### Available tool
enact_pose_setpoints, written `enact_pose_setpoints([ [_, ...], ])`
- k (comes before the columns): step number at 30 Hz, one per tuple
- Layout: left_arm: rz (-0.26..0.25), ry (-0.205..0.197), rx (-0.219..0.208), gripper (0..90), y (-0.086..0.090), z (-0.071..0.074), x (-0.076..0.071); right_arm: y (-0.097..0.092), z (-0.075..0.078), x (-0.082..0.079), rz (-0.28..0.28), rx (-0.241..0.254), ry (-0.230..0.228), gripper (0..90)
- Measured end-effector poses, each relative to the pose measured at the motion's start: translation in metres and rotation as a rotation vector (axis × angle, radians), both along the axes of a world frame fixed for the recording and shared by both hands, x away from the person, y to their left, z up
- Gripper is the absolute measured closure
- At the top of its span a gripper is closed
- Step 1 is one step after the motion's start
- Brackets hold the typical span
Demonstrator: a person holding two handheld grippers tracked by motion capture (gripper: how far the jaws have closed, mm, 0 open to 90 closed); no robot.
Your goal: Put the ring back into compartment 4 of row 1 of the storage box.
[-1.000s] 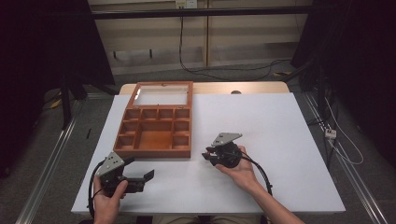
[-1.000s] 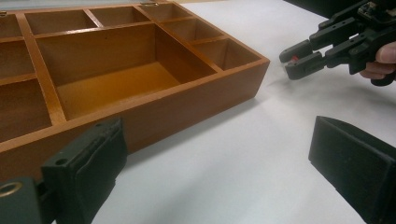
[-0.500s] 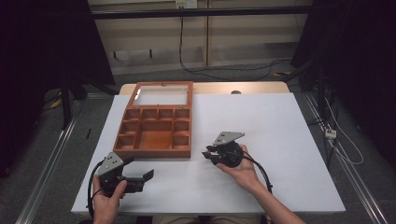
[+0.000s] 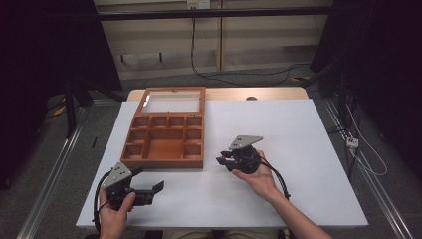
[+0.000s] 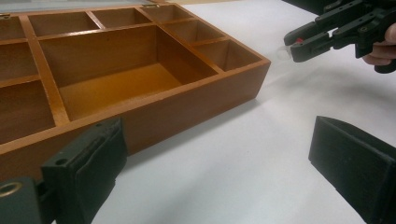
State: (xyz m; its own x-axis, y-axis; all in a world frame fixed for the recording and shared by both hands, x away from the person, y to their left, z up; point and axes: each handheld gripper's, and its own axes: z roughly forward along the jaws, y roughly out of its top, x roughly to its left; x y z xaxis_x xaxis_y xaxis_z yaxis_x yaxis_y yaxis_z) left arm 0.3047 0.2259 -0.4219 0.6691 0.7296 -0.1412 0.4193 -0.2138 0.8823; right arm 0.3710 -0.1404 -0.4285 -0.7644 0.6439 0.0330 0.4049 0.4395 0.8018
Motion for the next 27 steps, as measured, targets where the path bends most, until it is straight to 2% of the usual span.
enact_pose_setpoints([
  [12,-0.008,0.000,-0.001,4.1,0.000,0.000,0.000,0.003,0.019,0.008,-0.003,0.041,-0.038,69.7],
  [15,-0.010,0.002,-0.008,4.3,0.001,0.001,0.001,0.004,0.023,0.010,0.000,0.056,-0.034,69.7],
  [24,-0.010,0.004,-0.009,4.3,0.001,0.001,0.001,0.009,0.033,0.015,0.006,0.070,-0.052,69.7],
  [27,-0.016,0.003,-0.008,4.3,0.001,0.000,0.000,0.012,0.037,0.017,0.015,0.049,-0.067,69.7],
])
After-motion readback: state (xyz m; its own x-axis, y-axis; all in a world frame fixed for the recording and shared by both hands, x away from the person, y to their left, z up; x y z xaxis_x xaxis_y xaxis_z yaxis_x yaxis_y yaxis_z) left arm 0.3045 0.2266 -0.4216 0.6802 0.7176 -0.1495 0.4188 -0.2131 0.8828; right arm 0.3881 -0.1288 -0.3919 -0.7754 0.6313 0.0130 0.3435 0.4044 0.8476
